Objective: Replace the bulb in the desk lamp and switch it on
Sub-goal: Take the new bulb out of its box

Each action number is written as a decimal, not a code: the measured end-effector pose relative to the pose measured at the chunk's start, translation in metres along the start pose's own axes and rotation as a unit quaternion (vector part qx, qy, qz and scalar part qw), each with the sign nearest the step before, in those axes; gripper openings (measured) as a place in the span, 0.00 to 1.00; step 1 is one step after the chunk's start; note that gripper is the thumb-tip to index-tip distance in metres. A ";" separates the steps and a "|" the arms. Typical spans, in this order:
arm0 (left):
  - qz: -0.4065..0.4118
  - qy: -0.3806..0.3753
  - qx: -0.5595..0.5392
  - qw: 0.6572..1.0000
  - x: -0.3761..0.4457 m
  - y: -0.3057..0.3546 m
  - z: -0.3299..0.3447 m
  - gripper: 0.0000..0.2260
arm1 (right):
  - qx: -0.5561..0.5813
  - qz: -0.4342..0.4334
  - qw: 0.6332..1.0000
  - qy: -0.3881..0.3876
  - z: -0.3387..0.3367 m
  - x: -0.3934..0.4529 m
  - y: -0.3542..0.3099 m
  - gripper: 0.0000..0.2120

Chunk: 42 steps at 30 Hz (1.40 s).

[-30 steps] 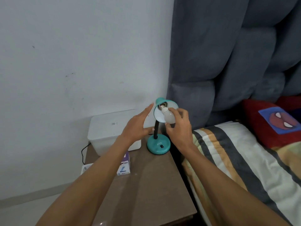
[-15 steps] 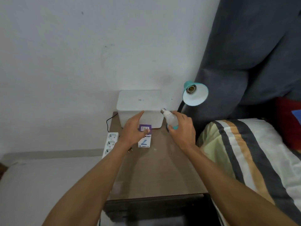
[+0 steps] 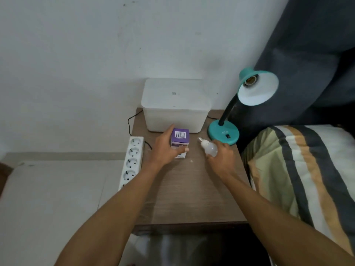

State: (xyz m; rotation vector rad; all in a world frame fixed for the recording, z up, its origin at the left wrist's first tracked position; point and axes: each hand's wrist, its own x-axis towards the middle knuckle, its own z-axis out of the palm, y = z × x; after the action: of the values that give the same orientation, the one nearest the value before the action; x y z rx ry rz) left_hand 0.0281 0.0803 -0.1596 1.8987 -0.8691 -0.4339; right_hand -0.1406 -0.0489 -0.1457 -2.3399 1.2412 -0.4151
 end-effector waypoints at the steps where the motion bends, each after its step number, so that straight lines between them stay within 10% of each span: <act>1: 0.004 0.008 -0.003 1.000 0.000 -0.002 0.002 0.49 | -0.002 0.002 1.000 -0.003 0.002 0.002 0.001 0.25; 18: 0.014 0.045 -0.019 0.999 -0.001 -0.010 0.013 0.50 | -0.038 0.034 0.998 -0.045 0.008 0.015 0.001 0.33; 27: 0.024 0.039 -0.023 0.999 0.000 -0.016 0.014 0.49 | 0.000 -0.254 0.966 -0.049 -0.021 0.039 -0.051 0.24; 42: 0.050 0.027 -0.037 0.998 0.000 -0.025 0.015 0.48 | -0.131 -0.344 0.913 -0.176 -0.025 0.052 -0.072 0.22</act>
State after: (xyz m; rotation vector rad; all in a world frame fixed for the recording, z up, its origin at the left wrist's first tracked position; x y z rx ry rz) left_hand 0.0288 0.0778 -0.1890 1.7832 -0.8974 -0.3479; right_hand -0.0733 -0.0639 -0.0844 -2.8766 0.2886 -0.0207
